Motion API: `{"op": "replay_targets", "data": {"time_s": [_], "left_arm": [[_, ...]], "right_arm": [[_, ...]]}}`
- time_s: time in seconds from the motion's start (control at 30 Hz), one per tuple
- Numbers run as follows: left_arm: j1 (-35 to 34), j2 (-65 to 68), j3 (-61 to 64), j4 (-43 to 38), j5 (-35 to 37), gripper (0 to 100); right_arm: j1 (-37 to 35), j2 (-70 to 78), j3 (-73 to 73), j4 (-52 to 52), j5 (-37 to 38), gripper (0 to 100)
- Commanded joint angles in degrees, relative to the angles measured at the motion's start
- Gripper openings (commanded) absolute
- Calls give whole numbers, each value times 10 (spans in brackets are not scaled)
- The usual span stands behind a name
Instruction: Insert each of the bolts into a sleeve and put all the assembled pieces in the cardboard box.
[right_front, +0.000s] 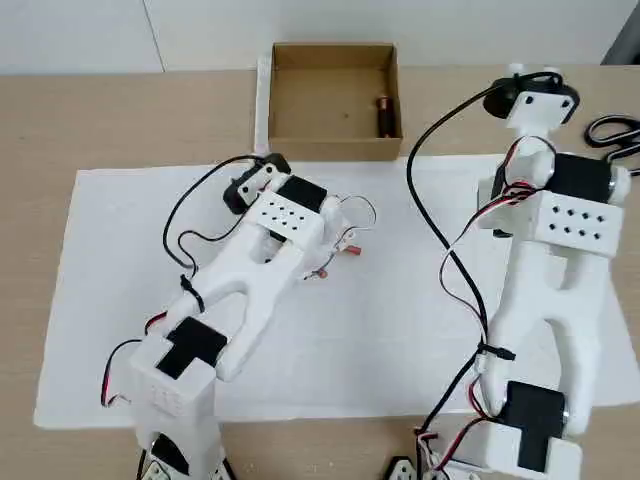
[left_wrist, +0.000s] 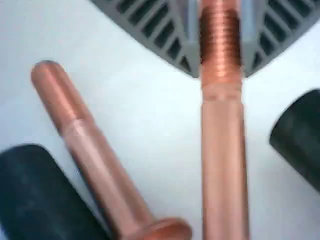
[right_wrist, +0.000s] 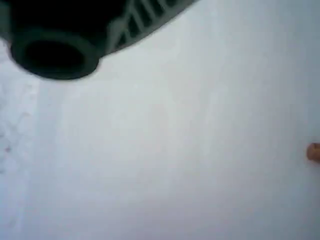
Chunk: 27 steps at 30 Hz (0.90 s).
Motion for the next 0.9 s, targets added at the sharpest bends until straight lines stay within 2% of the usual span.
{"op": "replay_targets", "data": {"time_s": [0.0,0.27,0.53,0.73,0.87], "left_arm": [[1,-55,-10,2,-20,6],[-38,-87,-10,2,-31,6],[-88,-123,-10,5,-80,6],[-91,-132,-10,45,-127,6],[-92,-132,-10,76,-194,6]], "right_arm": [[6,-29,-2,-10,-2,4],[6,-29,-2,-10,-2,4],[5,-29,-2,-11,-2,4],[5,-29,-2,-11,-2,4],[5,-29,-2,-11,-2,4]]}}
